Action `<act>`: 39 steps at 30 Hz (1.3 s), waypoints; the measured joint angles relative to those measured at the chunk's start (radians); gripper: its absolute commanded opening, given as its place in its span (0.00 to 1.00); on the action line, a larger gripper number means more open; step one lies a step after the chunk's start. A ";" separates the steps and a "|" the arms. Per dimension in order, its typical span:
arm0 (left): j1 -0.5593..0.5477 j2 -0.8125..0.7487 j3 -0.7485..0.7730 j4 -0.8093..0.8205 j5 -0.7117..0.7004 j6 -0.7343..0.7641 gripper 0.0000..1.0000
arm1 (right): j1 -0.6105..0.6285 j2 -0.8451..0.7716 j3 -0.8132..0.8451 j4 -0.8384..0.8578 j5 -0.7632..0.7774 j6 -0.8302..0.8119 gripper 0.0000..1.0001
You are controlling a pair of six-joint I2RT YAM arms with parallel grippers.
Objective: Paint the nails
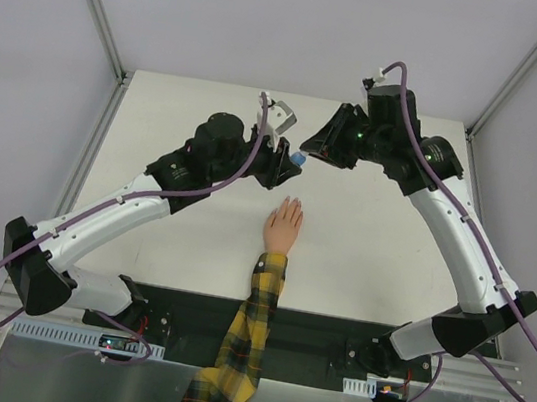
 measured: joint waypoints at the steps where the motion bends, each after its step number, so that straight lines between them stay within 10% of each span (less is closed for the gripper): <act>1: 0.000 0.000 0.000 0.000 -0.002 0.000 0.00 | 0.000 0.000 0.000 0.000 0.002 -0.001 0.13; 11: 0.024 -0.060 -0.058 0.058 0.089 -0.094 0.00 | -0.013 -0.074 -0.098 0.093 -0.085 -0.077 0.01; 24: 0.250 -0.043 -0.174 0.675 0.741 -0.735 0.00 | -0.107 -0.168 -0.287 0.628 -0.682 -0.199 0.01; 31: 0.255 -0.027 -0.158 0.692 0.785 -0.773 0.00 | -0.106 -0.170 -0.238 0.536 -0.660 -0.224 0.59; 39: 0.236 -0.092 -0.115 0.379 0.570 -0.480 0.00 | -0.089 -0.207 -0.185 0.316 -0.338 -0.194 0.77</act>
